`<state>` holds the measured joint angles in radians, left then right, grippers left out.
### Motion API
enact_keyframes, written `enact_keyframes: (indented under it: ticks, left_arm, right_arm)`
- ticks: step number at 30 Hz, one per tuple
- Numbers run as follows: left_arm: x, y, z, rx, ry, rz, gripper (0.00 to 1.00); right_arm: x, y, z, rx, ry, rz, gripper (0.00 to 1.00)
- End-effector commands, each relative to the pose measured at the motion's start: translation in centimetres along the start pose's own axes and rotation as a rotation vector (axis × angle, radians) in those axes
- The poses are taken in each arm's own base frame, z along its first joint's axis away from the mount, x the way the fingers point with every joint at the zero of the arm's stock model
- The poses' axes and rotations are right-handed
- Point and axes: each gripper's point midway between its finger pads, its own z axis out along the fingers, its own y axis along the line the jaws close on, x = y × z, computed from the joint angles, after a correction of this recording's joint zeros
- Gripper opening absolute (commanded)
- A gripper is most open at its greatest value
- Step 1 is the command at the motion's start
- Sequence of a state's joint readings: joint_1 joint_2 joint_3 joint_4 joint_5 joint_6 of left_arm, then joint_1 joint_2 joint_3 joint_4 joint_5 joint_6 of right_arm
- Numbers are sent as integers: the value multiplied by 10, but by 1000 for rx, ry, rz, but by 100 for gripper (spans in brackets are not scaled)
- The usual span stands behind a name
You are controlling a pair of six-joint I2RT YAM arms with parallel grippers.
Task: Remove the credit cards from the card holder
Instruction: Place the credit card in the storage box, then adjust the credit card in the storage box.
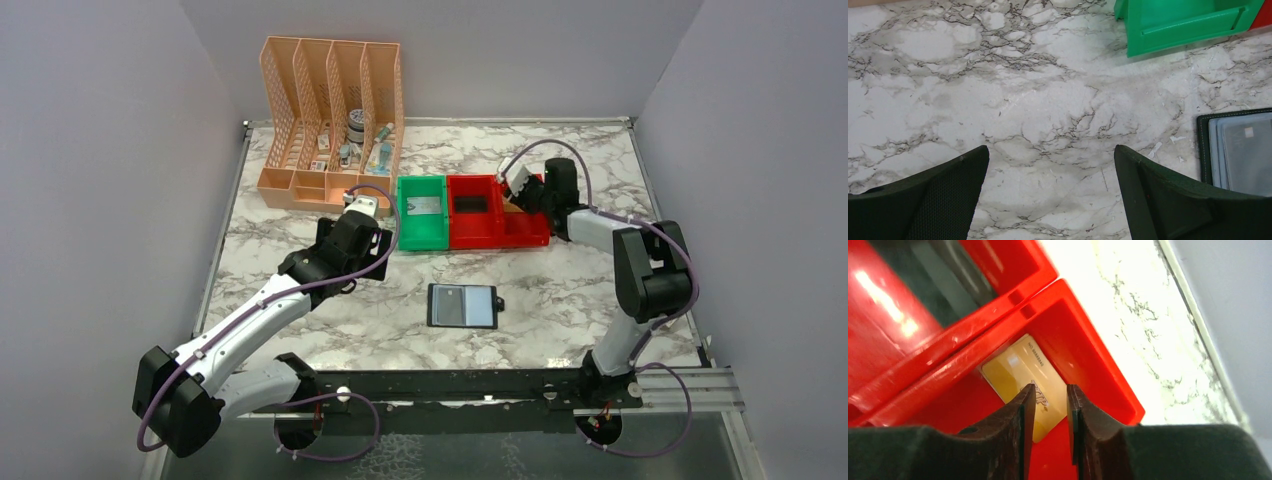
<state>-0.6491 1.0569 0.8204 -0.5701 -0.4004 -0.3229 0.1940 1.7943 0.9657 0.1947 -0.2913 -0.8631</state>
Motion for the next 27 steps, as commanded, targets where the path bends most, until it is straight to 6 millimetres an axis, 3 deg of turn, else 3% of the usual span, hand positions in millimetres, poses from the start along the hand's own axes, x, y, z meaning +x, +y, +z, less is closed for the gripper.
enact_keyframes:
  ticks: [1, 5, 8, 11, 18, 27]
  left_arm:
    - [4, 1, 0, 0, 15, 9, 99]
    - [3, 2, 0, -4, 9, 6, 99]
    - [3, 2, -1, -3, 9, 5, 99]
    - [3, 2, -1, 0, 10, 4, 99]
    - [4, 2, 0, -2, 15, 8, 99]
    - [3, -1, 1, 12, 14, 7, 99]
  right_arm:
    - [-42, -32, -24, 159, -141, 407, 35]
    - [-33, -27, -36, 205, -29, 842, 39]
    - [-17, -5, -36, 160, 150, 1028, 37]
    - [-5, 13, -42, 162, 213, 1117, 32]
    - [-1, 21, -43, 149, 266, 1152, 20]
    - [12, 25, -27, 199, 352, 1089, 19]
